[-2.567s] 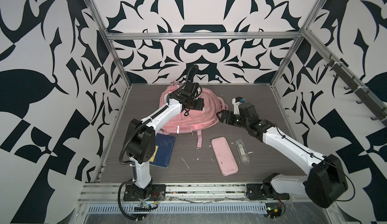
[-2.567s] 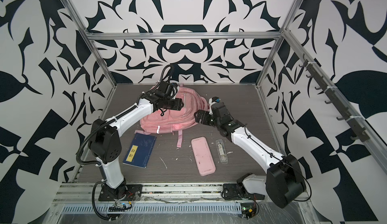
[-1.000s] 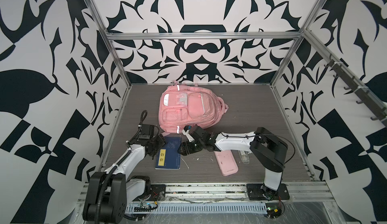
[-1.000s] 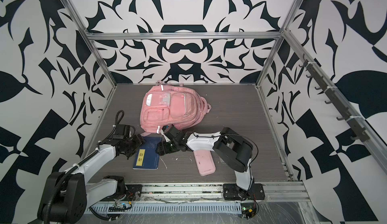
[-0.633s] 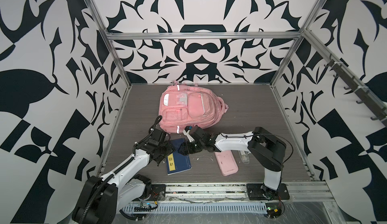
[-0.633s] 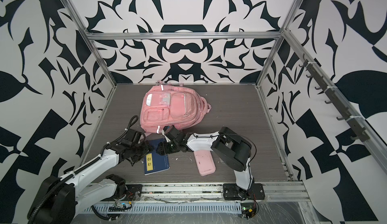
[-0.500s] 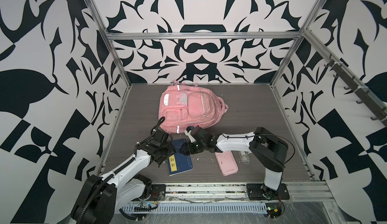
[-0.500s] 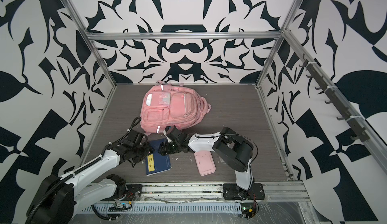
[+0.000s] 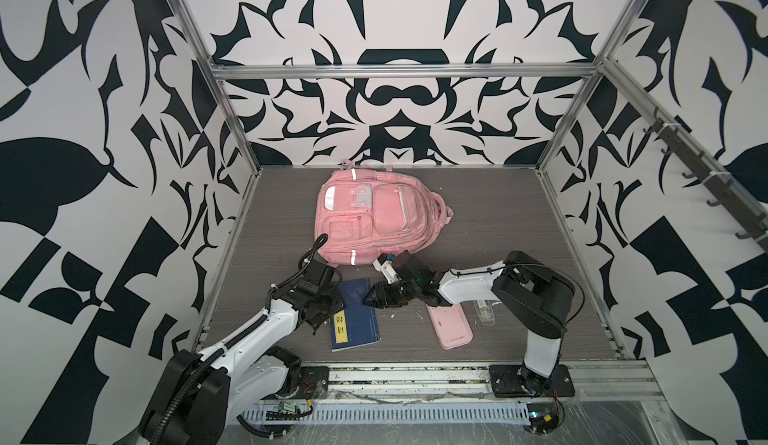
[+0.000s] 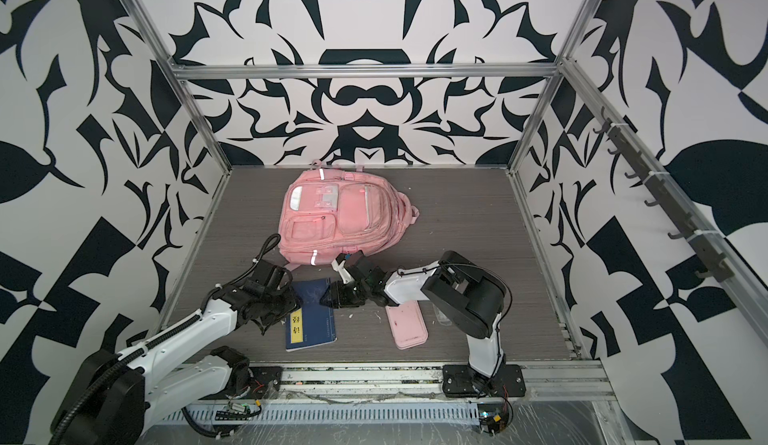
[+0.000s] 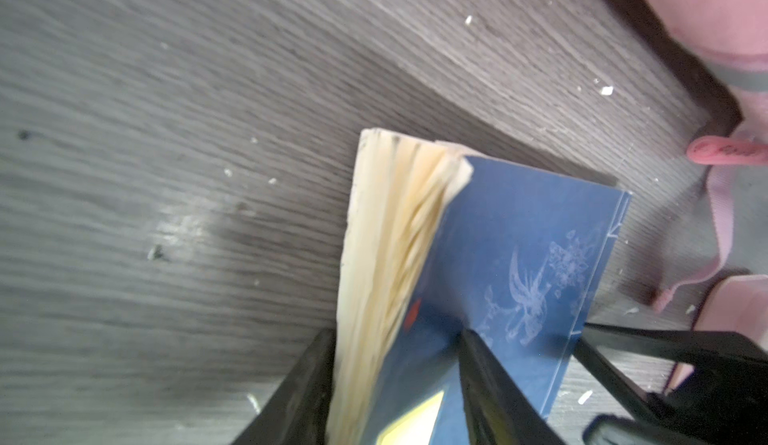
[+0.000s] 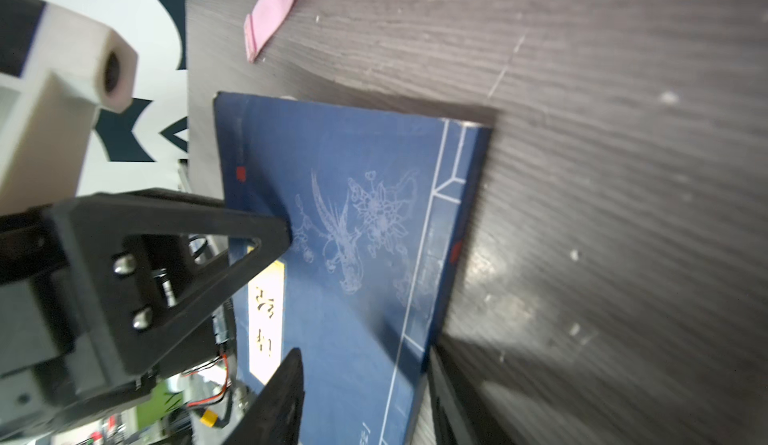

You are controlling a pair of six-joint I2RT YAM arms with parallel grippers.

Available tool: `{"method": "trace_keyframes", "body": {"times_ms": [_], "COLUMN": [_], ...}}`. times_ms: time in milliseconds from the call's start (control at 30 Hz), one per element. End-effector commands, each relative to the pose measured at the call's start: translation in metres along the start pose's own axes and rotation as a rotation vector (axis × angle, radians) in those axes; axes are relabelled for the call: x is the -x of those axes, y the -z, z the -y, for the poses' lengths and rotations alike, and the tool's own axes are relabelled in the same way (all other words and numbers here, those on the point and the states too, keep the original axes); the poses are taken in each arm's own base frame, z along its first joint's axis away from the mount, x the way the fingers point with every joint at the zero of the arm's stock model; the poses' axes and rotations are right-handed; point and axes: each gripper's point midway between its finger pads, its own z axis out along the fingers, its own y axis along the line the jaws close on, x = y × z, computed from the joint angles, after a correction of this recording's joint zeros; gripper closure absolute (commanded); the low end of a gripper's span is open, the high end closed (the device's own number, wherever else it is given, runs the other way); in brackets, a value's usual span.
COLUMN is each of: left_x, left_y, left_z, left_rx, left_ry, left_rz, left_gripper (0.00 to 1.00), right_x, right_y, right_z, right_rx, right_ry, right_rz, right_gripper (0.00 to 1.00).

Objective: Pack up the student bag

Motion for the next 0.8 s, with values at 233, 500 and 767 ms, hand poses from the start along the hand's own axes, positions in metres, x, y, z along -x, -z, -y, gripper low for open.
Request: {"method": "trace_keyframes", "body": {"times_ms": [233,500,767], "left_x": [-0.032,-0.034,-0.034], "left_y": [-0.018,-0.019,-0.019], "left_z": [-0.016,-0.014,-0.014], "left_rx": [0.01,-0.004,0.0], "left_ry": [0.039,0.053,0.058], "left_rz": [-0.13,-0.139,-0.14], "left_gripper": [0.46,0.46,0.47], "right_x": [0.006,0.01,0.006], "right_y": [0.025,0.036,0.032], "right_z": [-0.087,-0.093,-0.064], "right_rx": [0.438,0.488,0.342], "right_ry": [0.071,0.078,0.042], "right_rz": [0.039,0.072,0.054], "right_gripper": [0.51,0.52,0.54]}}
